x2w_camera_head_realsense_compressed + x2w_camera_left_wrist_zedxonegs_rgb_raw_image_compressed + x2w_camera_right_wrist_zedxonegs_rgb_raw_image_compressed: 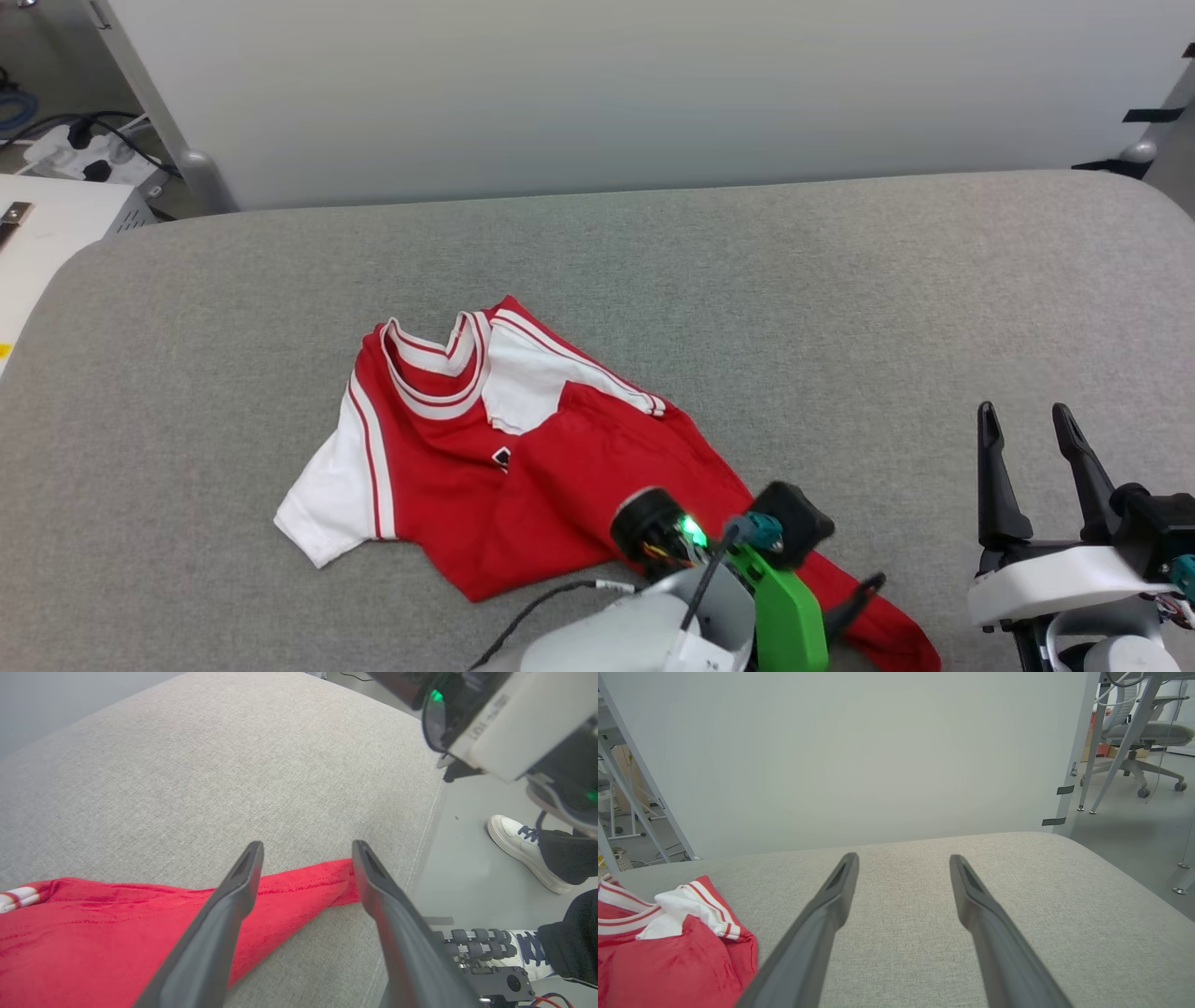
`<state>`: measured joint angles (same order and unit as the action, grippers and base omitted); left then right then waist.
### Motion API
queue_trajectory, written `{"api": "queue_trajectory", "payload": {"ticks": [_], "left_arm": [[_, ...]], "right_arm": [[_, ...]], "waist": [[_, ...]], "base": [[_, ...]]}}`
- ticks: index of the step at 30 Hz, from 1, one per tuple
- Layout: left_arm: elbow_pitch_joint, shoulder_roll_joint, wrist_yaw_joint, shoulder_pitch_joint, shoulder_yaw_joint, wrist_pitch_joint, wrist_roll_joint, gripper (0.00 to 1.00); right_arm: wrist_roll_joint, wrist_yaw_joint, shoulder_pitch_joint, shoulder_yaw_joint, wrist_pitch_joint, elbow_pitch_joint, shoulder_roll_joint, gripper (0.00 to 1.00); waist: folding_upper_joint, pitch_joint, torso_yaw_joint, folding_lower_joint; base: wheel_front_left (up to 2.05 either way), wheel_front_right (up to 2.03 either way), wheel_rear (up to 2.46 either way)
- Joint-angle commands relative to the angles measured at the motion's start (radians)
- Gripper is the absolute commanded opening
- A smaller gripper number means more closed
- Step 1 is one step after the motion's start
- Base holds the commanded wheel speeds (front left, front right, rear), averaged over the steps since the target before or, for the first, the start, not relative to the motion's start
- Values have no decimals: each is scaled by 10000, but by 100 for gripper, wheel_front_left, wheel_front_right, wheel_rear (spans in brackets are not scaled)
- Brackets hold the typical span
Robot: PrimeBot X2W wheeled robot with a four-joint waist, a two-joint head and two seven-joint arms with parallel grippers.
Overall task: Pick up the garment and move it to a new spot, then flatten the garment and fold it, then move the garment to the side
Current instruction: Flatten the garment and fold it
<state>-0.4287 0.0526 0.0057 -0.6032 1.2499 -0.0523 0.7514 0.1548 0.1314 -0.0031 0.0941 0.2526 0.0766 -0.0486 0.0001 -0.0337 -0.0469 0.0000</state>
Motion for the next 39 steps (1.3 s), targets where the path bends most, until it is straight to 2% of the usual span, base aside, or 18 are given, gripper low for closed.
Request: {"api": "queue_trajectory", "payload": {"ticks": [1, 3, 4, 5, 10, 15, 19, 24, 27, 34, 39], "left_arm": [[-217, -23, 138, -344, -231, 341, 126, 100], [-561, -23, 294, -545, -654, 920, 212, 100], [-1021, 156, 437, -730, -1291, 1651, 362, 100], [-1135, 306, 494, -765, -1552, 1945, 434, 100], [-1174, 1246, 912, -559, -2678, 2841, 716, 100], [-118, 2529, 1571, 474, -4430, 3128, 624, 100], [1499, 3108, 1780, 2058, -6110, 3136, -117, 100], [2857, 2993, 1800, 4015, -7665, 3138, -1028, 100], [3264, 2548, 1710, 4909, -8416, 3138, -1428, 100], [3201, 1902, 1072, 5344, -8986, 3139, -2440, 100], [3039, 1537, 734, 5147, -9319, 3139, -2810, 100]], "right_arm": [[-26, -7, 1, -35, 92, 4, -16, 100], [-106, -7, 59, -47, 92, -23, -16, 100], [-212, -7, 166, -27, 92, -67, -16, 100], [-265, -7, 207, -36, 92, -81, -16, 100], [-471, -7, 446, -89, 92, -158, -16, 100], [-563, -7, 715, -178, 92, -232, -16, 100], [-601, -7, 876, -268, 92, -241, -16, 100], [-578, -7, 950, -377, 92, -214, -16, 100], [-567, -7, 971, -473, 92, -195, -16, 100], [-617, -7, 888, -676, 92, -193, -84, 100], [-693, -7, 576, -1223, 3, -119, -586, 100]], "waist": [[-1, 198, 239, 0], [-1, 334, 414, 0], [-1, 537, 678, 0], [-1, 609, 770, 0], [-1, 878, 1144, 0], [-1, 1032, 1442, 0], [-1, 1078, 1584, 0], [-1, 1050, 1691, 0], [-1, 975, 1759, 0], [-1, 713, 1965, 0], [-1, 304, 2296, 0]], "base": [[0, 0, 0], [0, 0, 0], [0, 0, 0], [0, 0, 0], [0, 0, 0], [0, 0, 0], [0, 0, 0], [0, 0, 0], [0, 0, 0], [0, 0, 0], [0, 0, 0]]}}
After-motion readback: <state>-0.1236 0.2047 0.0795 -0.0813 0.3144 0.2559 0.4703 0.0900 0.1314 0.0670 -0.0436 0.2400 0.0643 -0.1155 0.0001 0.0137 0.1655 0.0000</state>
